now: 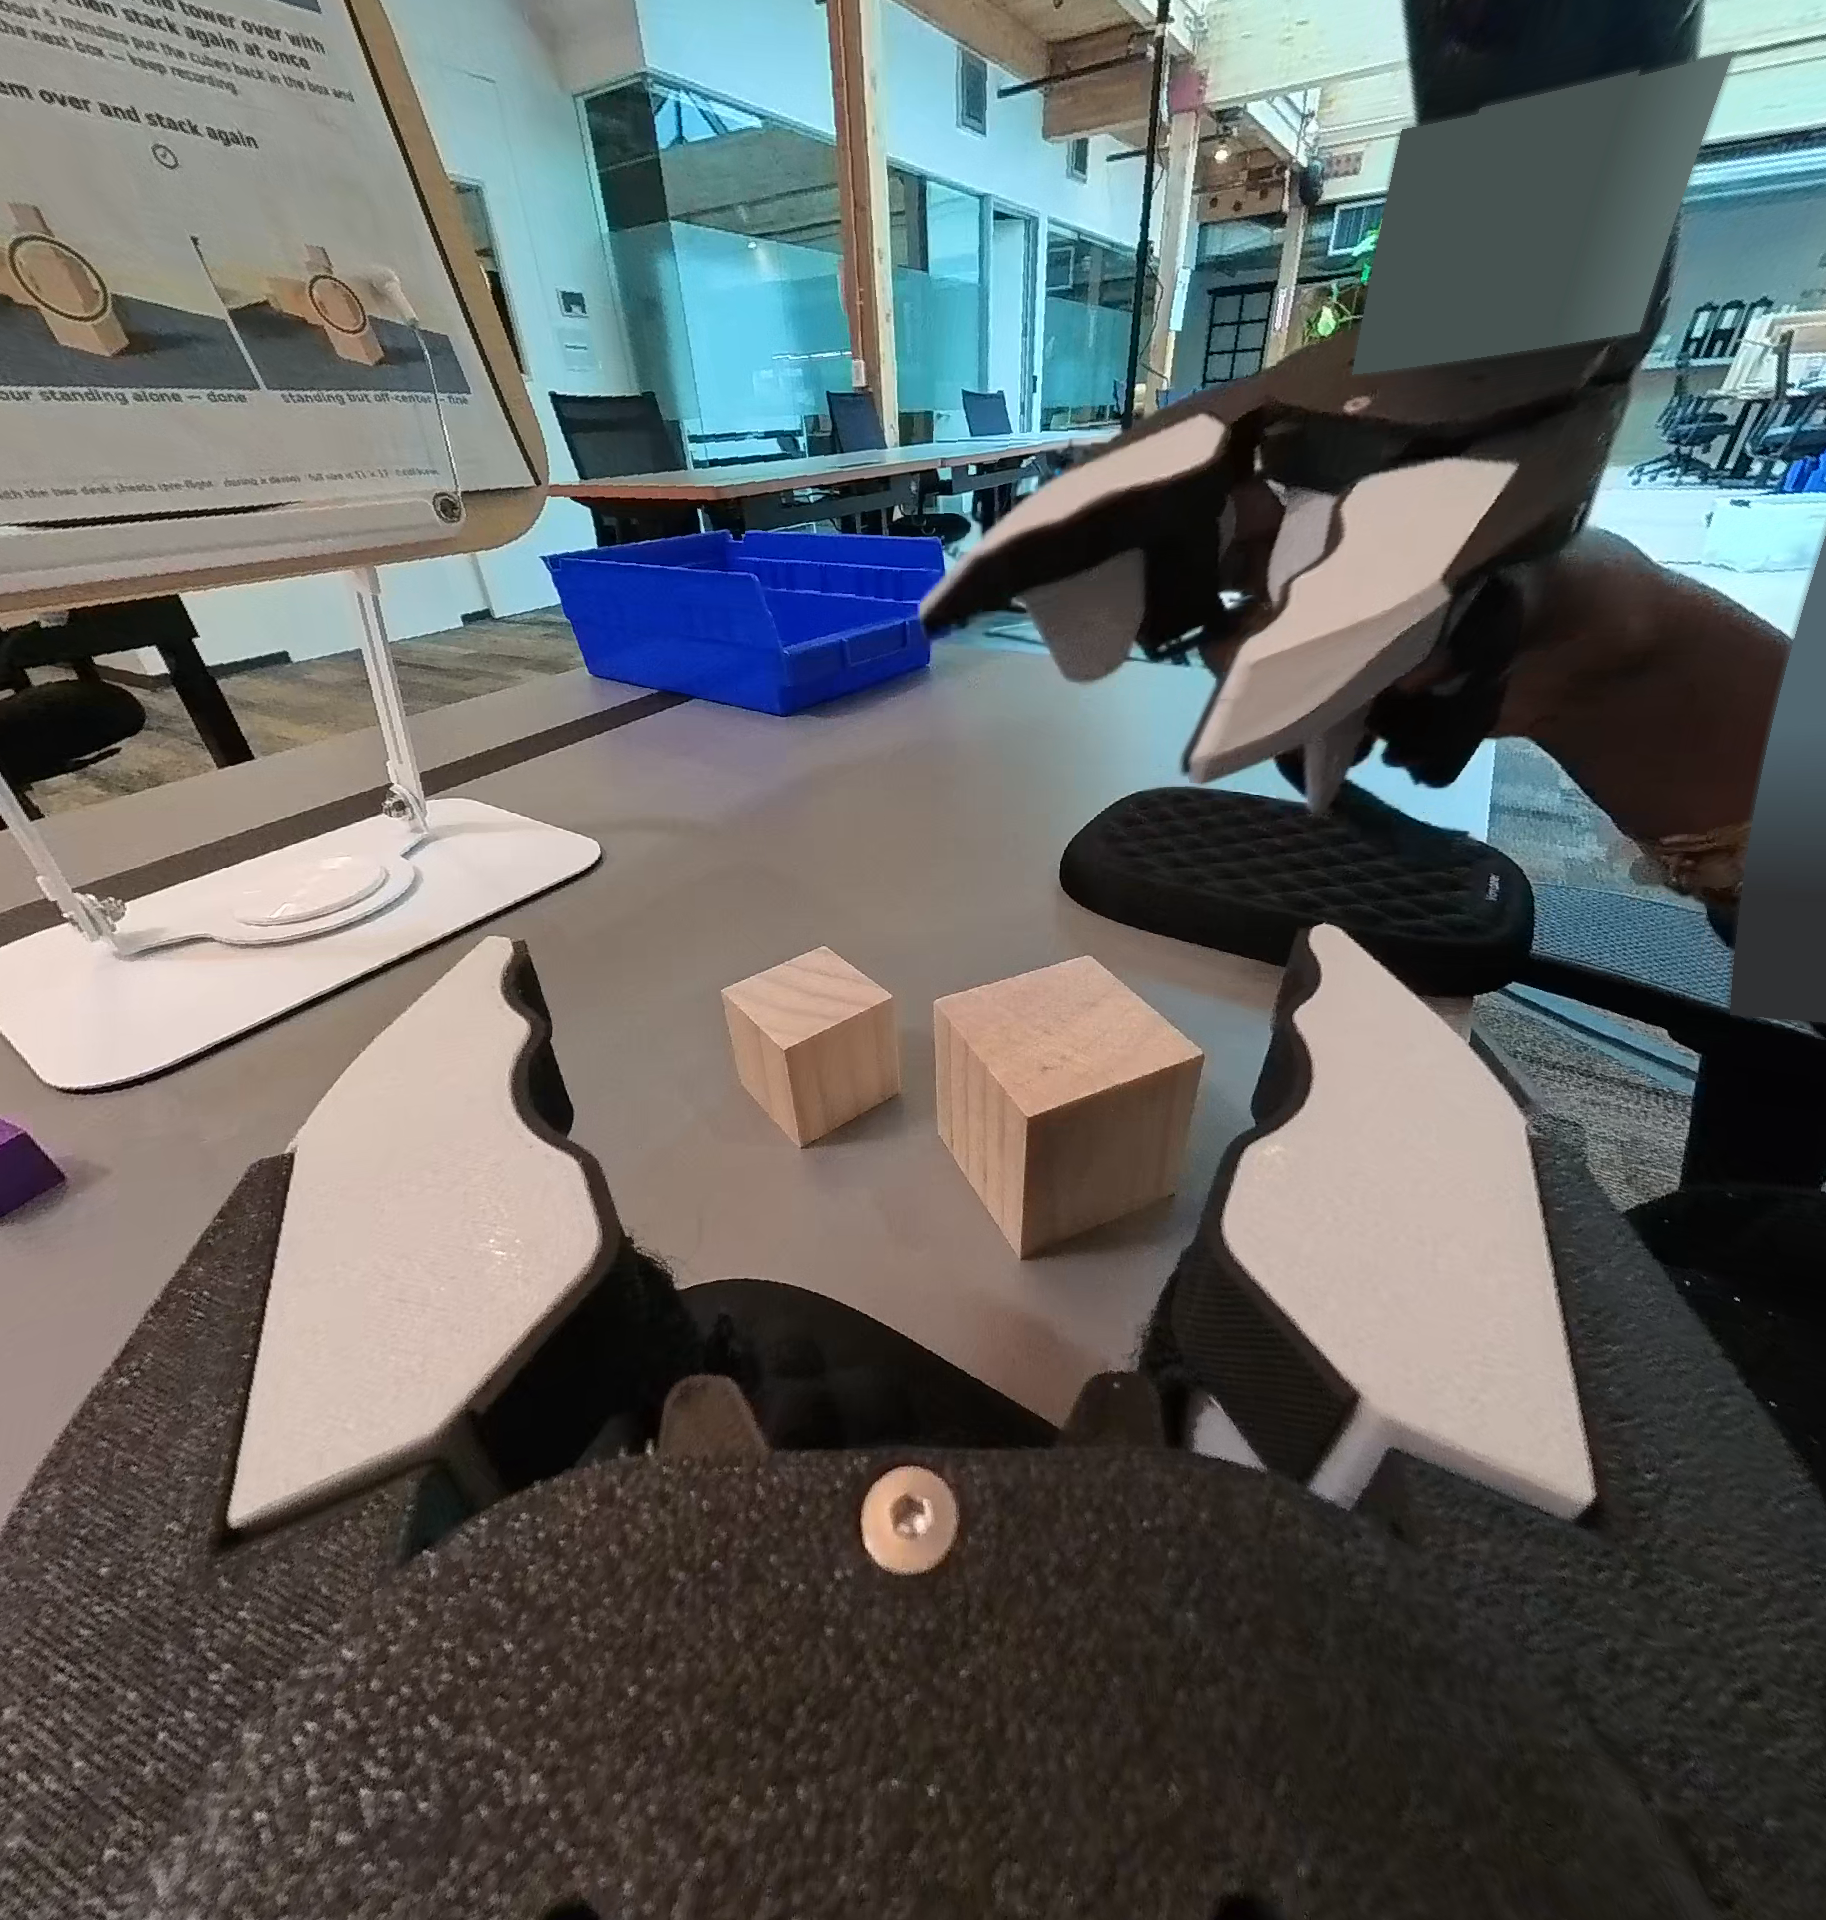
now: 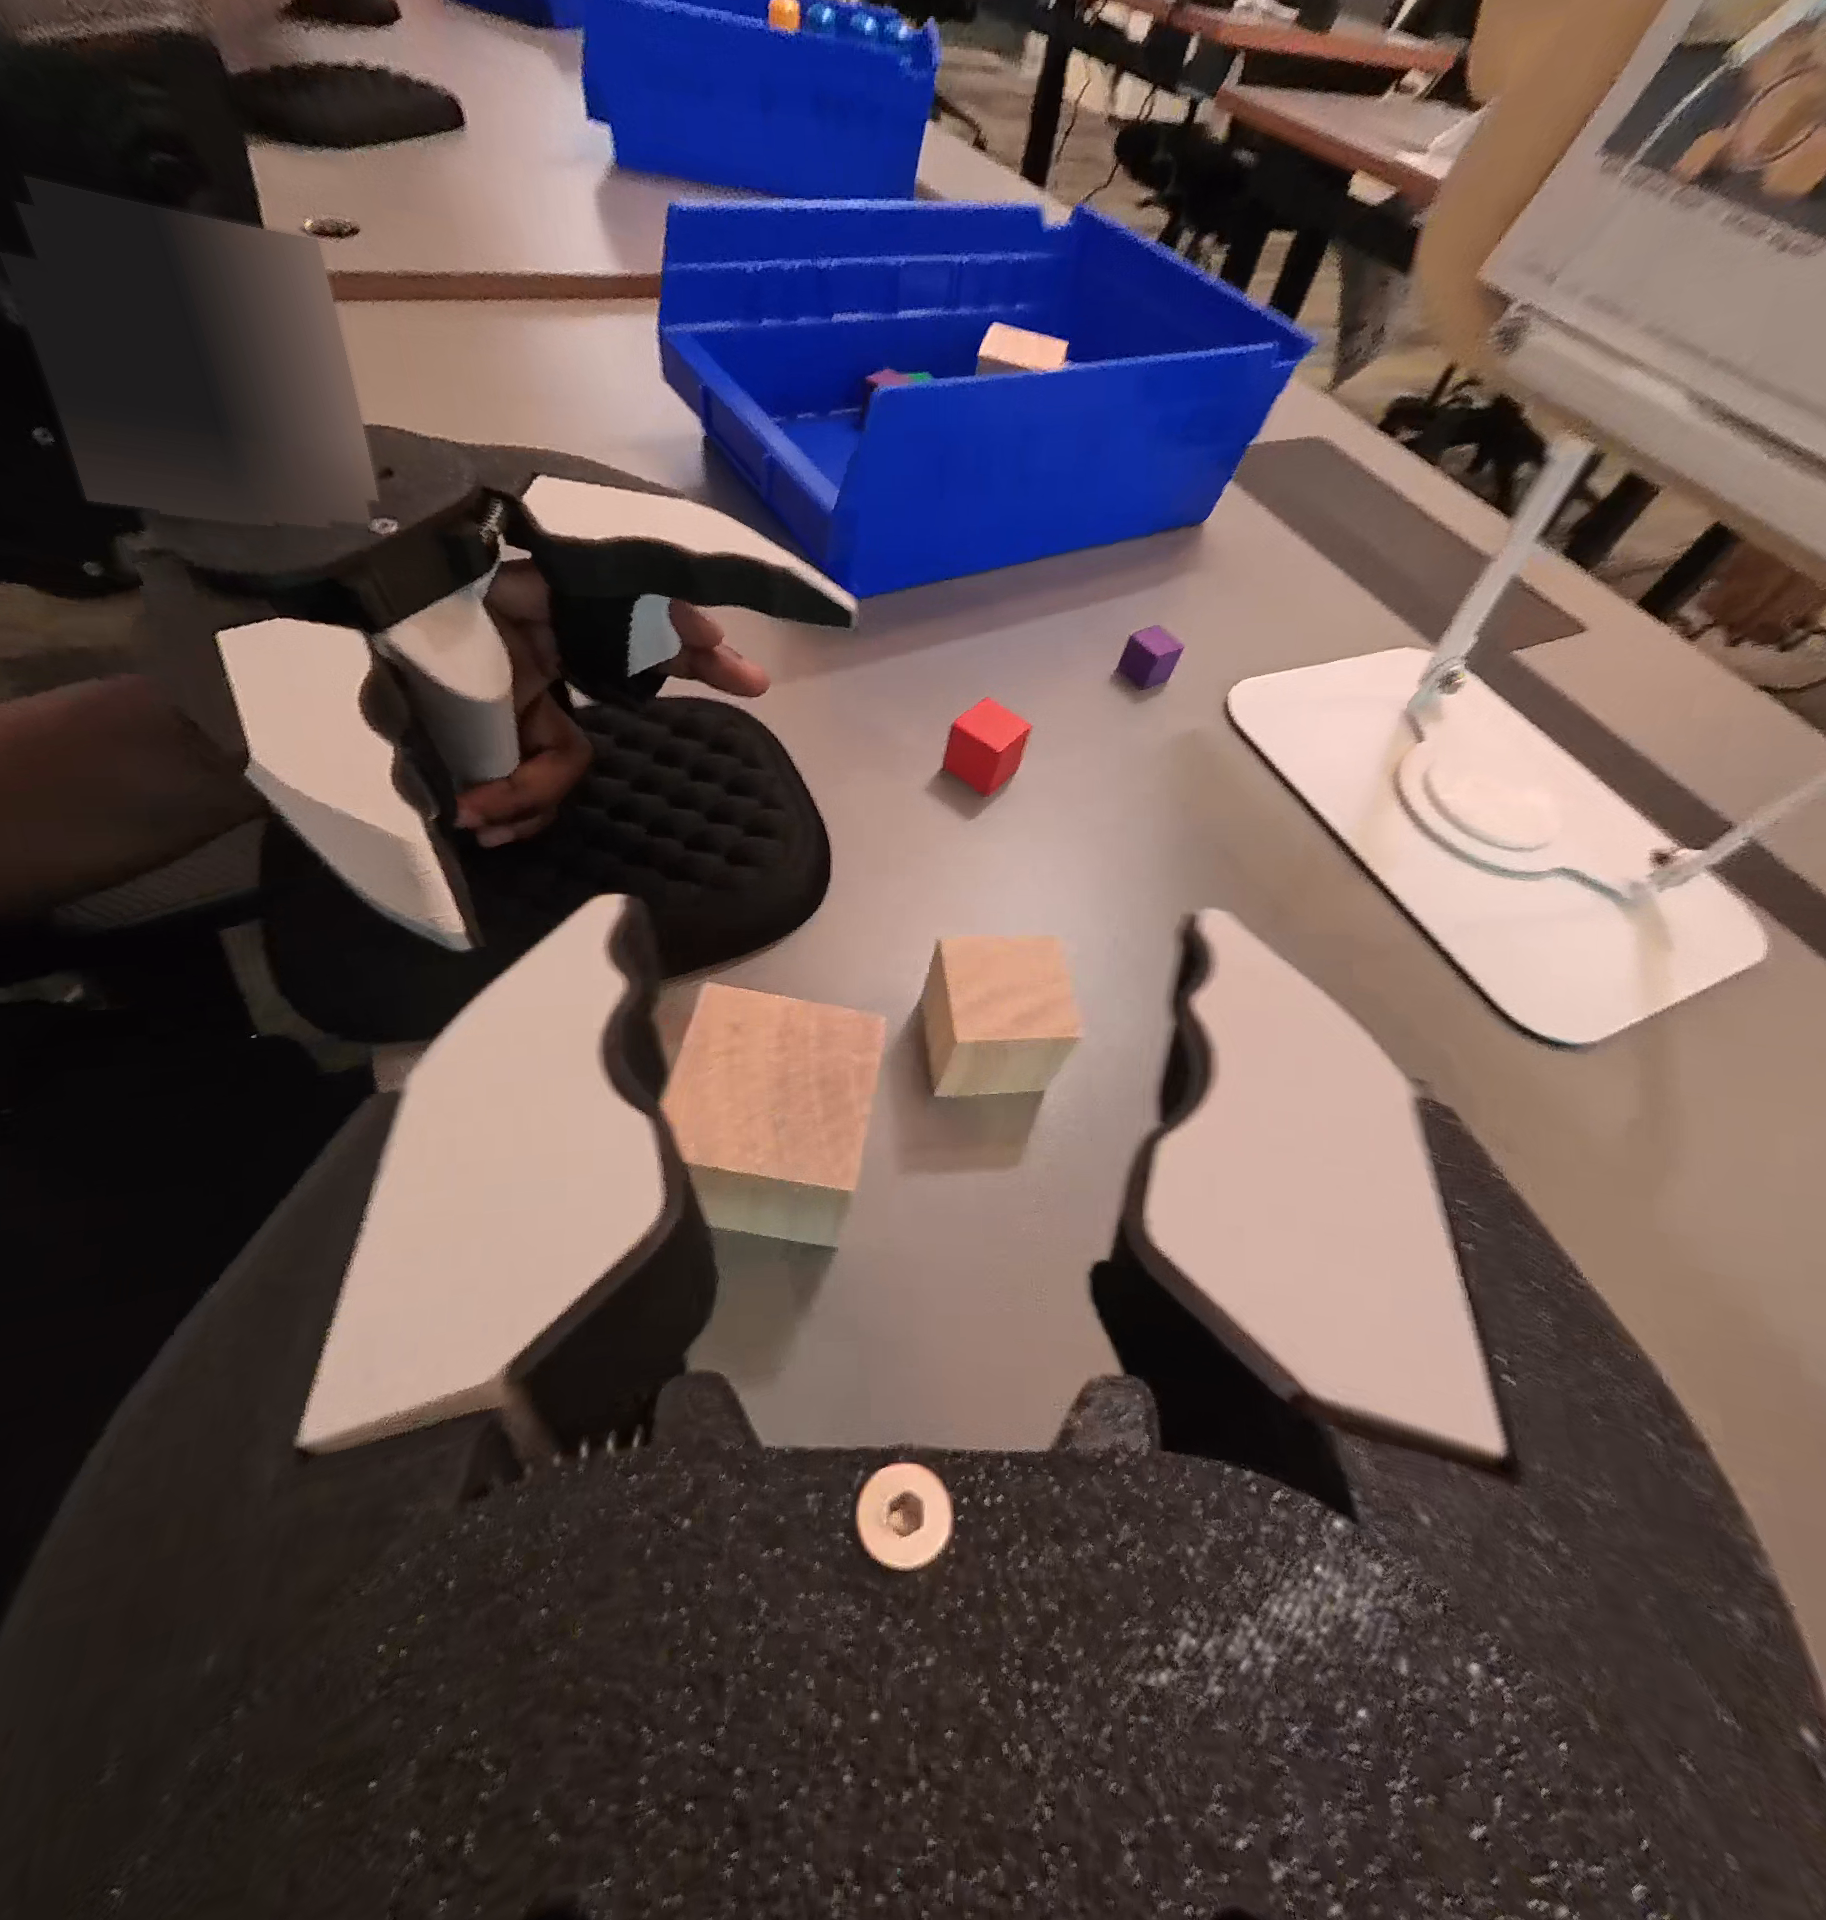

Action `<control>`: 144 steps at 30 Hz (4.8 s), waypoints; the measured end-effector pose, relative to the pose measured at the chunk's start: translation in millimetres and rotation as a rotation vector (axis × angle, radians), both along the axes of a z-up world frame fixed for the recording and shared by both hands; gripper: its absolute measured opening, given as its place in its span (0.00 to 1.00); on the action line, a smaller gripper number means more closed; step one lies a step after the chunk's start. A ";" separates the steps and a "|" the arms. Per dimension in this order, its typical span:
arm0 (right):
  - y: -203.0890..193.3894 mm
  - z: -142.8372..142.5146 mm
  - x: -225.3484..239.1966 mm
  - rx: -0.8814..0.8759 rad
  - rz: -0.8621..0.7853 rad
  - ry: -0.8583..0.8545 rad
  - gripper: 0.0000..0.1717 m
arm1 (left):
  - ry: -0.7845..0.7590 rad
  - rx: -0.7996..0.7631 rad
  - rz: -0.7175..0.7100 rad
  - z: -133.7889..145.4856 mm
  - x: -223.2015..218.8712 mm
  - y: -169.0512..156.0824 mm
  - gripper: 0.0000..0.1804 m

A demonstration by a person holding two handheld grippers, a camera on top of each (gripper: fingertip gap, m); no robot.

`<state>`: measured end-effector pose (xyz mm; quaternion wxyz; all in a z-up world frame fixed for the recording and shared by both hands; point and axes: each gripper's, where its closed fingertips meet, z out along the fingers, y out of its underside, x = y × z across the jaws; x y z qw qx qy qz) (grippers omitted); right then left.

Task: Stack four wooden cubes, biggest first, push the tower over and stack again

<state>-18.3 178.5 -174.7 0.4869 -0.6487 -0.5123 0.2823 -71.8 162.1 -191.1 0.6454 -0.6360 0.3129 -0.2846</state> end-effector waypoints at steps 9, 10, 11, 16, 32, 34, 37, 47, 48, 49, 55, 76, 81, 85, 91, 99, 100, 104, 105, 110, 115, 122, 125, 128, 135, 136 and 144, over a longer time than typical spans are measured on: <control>47.2 5.9 51.4 0.057 -0.200 0.180 0.84 | -0.010 -0.002 0.000 0.8 -0.8 0.0 0.71; 48.4 0.6 56.9 0.040 -0.204 0.192 0.84 | -0.011 -0.003 0.000 0.9 -1.0 0.1 0.71; 49.2 -5.5 62.4 0.031 -0.210 0.196 0.84 | -0.012 -0.004 0.000 0.9 -1.1 0.2 0.71; 45.4 -36.3 80.8 0.057 -0.179 0.173 0.83 | -0.030 -0.003 -0.013 3.1 -1.8 -1.1 0.71; 34.4 -24.8 86.9 0.124 -0.125 0.292 0.74 | 0.547 -0.095 -0.416 -3.8 20.8 -27.0 0.67; 34.3 -25.8 86.4 0.121 -0.122 0.286 0.74 | 0.700 -0.097 -0.503 -12.8 27.1 -31.2 0.64; 33.1 -24.9 86.6 0.123 -0.115 0.294 0.74 | 0.893 -0.084 -0.621 -21.5 40.3 -35.1 0.57; 31.0 -22.5 87.3 0.127 -0.100 0.315 0.72 | 1.242 -0.155 -0.808 -68.1 56.2 -16.0 0.46; 31.0 -22.8 87.1 0.127 -0.098 0.313 0.72 | 1.247 -0.160 -0.827 -69.4 56.0 -15.2 0.47; 30.6 -22.8 86.9 0.126 -0.095 0.313 0.72 | 1.261 -0.163 -0.845 -71.3 54.8 -14.3 0.47; 30.8 -20.5 88.6 0.120 -0.094 0.335 0.70 | 1.350 -0.196 -0.923 -88.8 50.3 -11.2 0.43; 31.1 -19.1 89.9 0.110 -0.091 0.353 0.67 | 1.268 -0.062 -0.845 -40.5 99.7 75.2 0.33; 31.6 -18.9 90.3 0.099 -0.088 0.360 0.67 | 1.284 -0.030 -0.956 -54.2 109.2 89.8 0.33; 31.6 -19.0 90.5 0.095 -0.088 0.361 0.66 | 1.275 -0.047 -1.020 -67.2 116.2 92.0 0.33; 32.1 -19.9 90.2 0.088 -0.088 0.357 0.66 | 1.228 -0.087 -1.056 -78.2 126.1 93.0 0.33; 33.1 -19.0 91.5 0.080 -0.094 0.369 0.65 | 1.160 -0.124 -1.065 -92.1 130.3 91.9 0.33; 33.2 -19.1 91.5 0.080 -0.095 0.368 0.65 | 1.154 -0.143 -1.058 -93.4 130.1 92.1 0.33; 35.2 -19.6 92.2 0.077 -0.111 0.366 0.66 | 1.119 -0.183 -1.020 -86.6 129.9 92.3 0.44; 36.0 -19.8 92.4 0.076 -0.117 0.365 0.66 | 1.119 -0.181 -1.004 -83.1 128.7 93.4 0.46; 42.9 -21.7 94.8 0.077 -0.178 0.351 0.67 | 1.186 -0.224 -0.913 -62.1 101.3 92.2 0.53; 45.3 -23.5 94.6 0.081 -0.200 0.334 0.67 | 1.269 -0.338 -0.843 -64.4 58.8 74.8 0.53; 45.2 -23.1 94.8 0.080 -0.199 0.338 0.67 | 1.276 -0.451 -0.590 -82.6 34.9 71.6 0.47; 45.3 -23.3 94.6 0.079 -0.198 0.337 0.67 | 1.241 -0.477 -0.561 -85.4 39.1 64.7 0.42; 44.9 -23.5 94.3 0.085 -0.197 0.333 0.67 | 1.236 -0.485 -0.543 -89.2 41.2 64.6 0.37; 44.4 -24.1 93.2 0.085 -0.190 0.327 0.66 | 1.270 -0.440 -0.624 -80.4 38.0 71.4 0.25; 44.4 -24.2 93.1 0.084 -0.189 0.326 0.66 | 1.259 -0.402 -0.658 -70.1 42.3 72.2 0.25; 44.0 -23.9 92.8 0.084 -0.184 0.327 0.66 | 1.309 -0.059 -0.939 -19.8 96.1 84.6 0.25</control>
